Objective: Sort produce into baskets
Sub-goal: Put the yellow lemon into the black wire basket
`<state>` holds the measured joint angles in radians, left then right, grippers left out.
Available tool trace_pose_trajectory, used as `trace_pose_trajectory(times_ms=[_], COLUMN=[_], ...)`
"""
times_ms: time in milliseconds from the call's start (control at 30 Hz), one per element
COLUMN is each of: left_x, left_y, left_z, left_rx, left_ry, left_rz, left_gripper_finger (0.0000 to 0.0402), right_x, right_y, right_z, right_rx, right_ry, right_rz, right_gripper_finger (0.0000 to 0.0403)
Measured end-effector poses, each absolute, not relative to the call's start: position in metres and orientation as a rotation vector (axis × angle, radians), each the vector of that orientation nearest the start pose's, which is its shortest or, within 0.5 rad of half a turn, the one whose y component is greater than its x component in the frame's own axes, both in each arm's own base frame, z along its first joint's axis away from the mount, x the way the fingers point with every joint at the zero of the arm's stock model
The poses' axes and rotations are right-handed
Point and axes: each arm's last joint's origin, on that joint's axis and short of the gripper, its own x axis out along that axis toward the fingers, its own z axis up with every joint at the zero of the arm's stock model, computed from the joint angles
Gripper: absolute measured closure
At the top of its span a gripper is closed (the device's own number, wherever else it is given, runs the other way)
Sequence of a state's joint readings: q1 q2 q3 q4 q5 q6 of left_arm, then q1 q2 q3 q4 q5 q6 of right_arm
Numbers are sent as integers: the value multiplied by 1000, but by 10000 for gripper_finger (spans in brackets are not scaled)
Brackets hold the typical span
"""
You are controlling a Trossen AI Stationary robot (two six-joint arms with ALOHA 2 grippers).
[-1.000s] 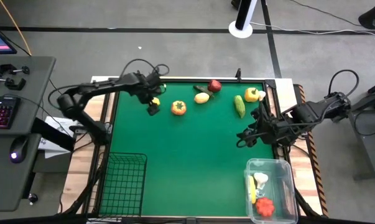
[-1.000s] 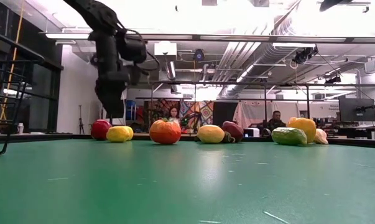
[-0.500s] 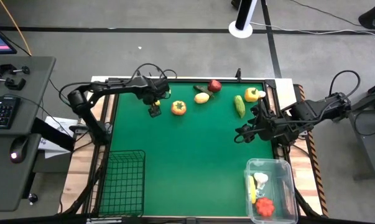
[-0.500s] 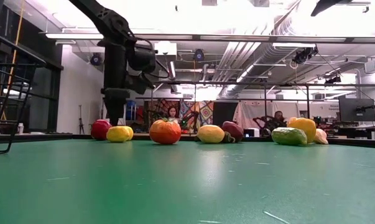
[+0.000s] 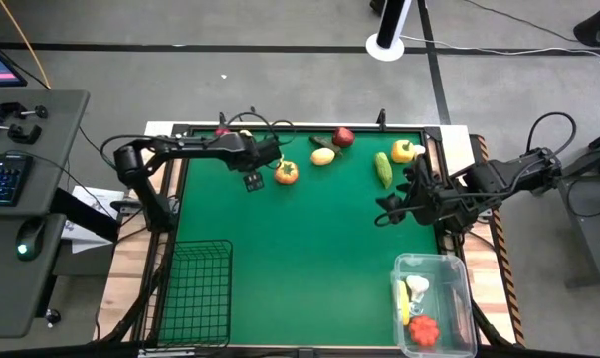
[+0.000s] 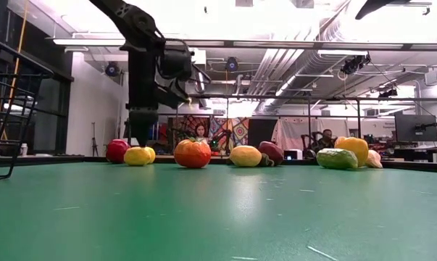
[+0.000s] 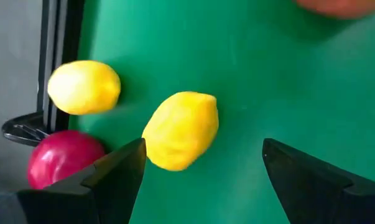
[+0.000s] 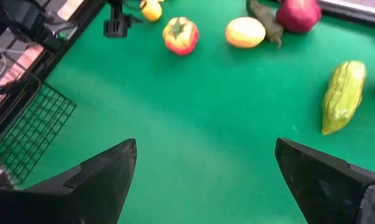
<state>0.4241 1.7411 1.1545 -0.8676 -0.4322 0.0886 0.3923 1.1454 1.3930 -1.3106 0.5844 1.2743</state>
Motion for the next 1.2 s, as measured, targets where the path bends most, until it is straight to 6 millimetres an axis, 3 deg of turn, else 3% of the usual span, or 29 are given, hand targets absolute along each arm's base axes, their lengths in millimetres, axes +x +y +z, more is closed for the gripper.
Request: trace_pose_trajectory(times_ms=[300, 733, 867, 1067, 1200], left_x=[282, 284, 283, 281, 288], left_y=[148, 155, 153, 146, 138], left_z=[152, 150, 150, 158, 190], left_rx=[113, 158, 159, 107, 27], left_ry=[1661, 1640, 1653, 1690, 1574], left_rz=[692, 717, 697, 676, 684], left_gripper_finger=[92, 101, 157, 320, 333], right_x=[171, 179, 185, 188, 188], right_y=[53, 57, 59, 61, 61], right_z=[382, 377, 373, 370, 370], right_rx=[674, 652, 638, 620, 609], right_ry=[651, 674, 693, 750, 747], right_rz=[-712, -726, -735, -699, -700], right_gripper_finger=[29, 29, 29, 29, 29])
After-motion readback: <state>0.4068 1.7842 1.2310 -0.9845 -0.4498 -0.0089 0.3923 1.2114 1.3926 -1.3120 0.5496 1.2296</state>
